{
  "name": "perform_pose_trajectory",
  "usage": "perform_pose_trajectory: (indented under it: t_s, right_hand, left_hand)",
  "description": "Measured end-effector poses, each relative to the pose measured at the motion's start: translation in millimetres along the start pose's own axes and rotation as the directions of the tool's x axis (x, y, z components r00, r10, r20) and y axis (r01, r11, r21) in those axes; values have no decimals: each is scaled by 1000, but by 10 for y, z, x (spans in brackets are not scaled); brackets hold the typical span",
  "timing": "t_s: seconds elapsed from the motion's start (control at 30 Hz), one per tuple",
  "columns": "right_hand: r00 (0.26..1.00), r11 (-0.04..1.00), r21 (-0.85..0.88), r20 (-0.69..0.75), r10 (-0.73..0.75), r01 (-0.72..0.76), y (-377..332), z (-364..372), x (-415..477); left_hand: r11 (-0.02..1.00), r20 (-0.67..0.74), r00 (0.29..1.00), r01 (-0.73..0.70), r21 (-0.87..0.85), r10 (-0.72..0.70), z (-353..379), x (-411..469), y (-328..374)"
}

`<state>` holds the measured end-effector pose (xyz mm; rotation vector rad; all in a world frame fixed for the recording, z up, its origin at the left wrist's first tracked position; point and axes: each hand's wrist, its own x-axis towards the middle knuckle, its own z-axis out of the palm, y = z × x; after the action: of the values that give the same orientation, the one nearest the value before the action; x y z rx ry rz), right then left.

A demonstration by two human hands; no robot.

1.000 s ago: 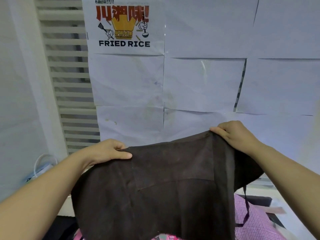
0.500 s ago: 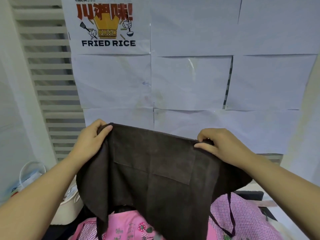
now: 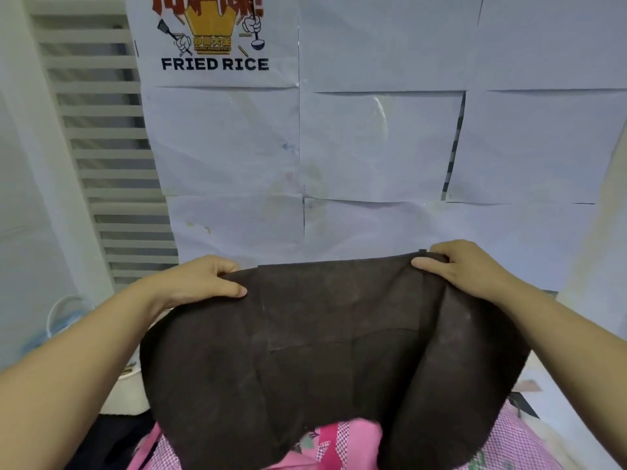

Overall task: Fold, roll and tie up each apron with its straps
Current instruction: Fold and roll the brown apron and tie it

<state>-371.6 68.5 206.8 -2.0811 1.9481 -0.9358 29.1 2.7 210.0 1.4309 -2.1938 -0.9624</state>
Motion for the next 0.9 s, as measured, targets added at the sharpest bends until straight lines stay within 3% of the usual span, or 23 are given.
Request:
perform_pose_trajectory:
  t_s: [0.1, 0.2, 0.27, 0.33, 0.37, 0.43, 0.5, 0.57, 0.6, 0.63, 0.67, 0.7, 0.73, 0.8, 0.9]
  right_hand:
    - [977, 993, -104, 198, 77, -57, 67, -27, -41]
    - [923, 903, -423, 312, 224, -76, 153, -46, -5]
    - [930, 768, -631, 210, 301, -106, 198, -26, 17]
    - [941, 623, -765, 68, 331, -164, 218, 43, 11]
    - [938, 569, -799, 19, 347, -194, 236, 93, 6]
    - [907, 533, -795, -50, 418, -290, 318, 151, 49]
    - [860, 635, -626, -120, 497, -454, 356, 117, 101]
    - [820, 812, -130, -171, 547, -569, 424, 55, 179]
    - [801, 832, 209, -229, 553, -514, 432, 36, 189]
    - [761, 786, 494, -324, 562, -370, 404, 36, 162]
    - [684, 716, 672, -434, 586, -188, 357, 64, 94]
    - [591, 718, 695, -563, 578, -39, 301, 115, -24]
    - [536, 789, 614, -670, 514, 11, 262, 197, -190]
    - [544, 932, 357, -769, 335, -70, 307, 388, -567]
    - [744, 957, 111, -608, 278, -267, 633, 785, -1215]
  left_hand:
    - [999, -109, 993, -39, -10, 38, 36, 61, -20]
    - [963, -298, 933, -134, 233, 202, 6, 189, -87]
    - [914, -205, 952, -136, 383, 228, -14, 270, -152]
    - [807, -54, 996, -30, 590, 77, 24, 357, -248]
    - [723, -41, 999, 29, 690, -1, 62, 405, -301]
    - [612, -182, 983, 150, 776, -11, 114, 482, -311]
    - [666, -441, 886, 244, 705, 142, 122, 513, -201]
    - [818, -660, 681, 156, 553, 316, 99, 487, -32]
    - [863, -725, 565, 45, 503, 393, 104, 438, 43]
    - [865, -762, 445, -65, 497, 471, 116, 392, 78]
    - [833, -766, 338, -136, 536, 547, 143, 348, 70]
    - [790, -741, 279, -155, 594, 612, 201, 300, 20]
    - [748, -698, 281, -145, 648, 659, 305, 251, -95]
    - [668, -566, 432, -124, 734, 702, 550, 159, -448]
    - [587, -295, 742, -160, 794, 602, 1001, -55, -1127]
